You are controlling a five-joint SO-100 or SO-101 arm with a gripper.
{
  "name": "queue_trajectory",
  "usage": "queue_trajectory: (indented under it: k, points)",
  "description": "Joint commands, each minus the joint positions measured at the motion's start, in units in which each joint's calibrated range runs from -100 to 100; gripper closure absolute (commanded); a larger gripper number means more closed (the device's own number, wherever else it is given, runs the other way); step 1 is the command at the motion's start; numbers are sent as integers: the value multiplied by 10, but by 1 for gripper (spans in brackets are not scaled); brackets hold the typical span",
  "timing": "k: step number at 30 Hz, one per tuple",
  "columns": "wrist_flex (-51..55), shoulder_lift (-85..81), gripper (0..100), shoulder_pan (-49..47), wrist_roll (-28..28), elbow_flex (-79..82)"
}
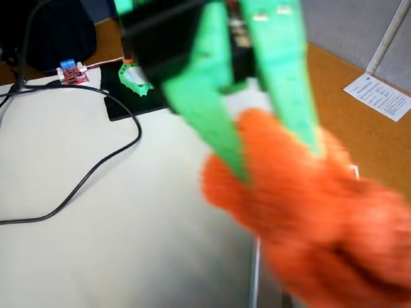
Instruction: Remove orange objects from table
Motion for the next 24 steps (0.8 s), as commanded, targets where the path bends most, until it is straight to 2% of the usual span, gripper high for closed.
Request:
queue_trajectory:
  k: [1, 4, 10, 18, 24]
  points:
    - [-42, 77, 100, -39, 15, -116]
    - [-81, 101, 100, -56, 24, -123]
    - [-86, 101, 100, -66, 31, -93]
    - [-95, 42, 100, -34, 43, 140]
    - [-103, 39, 100, -32, 42, 160]
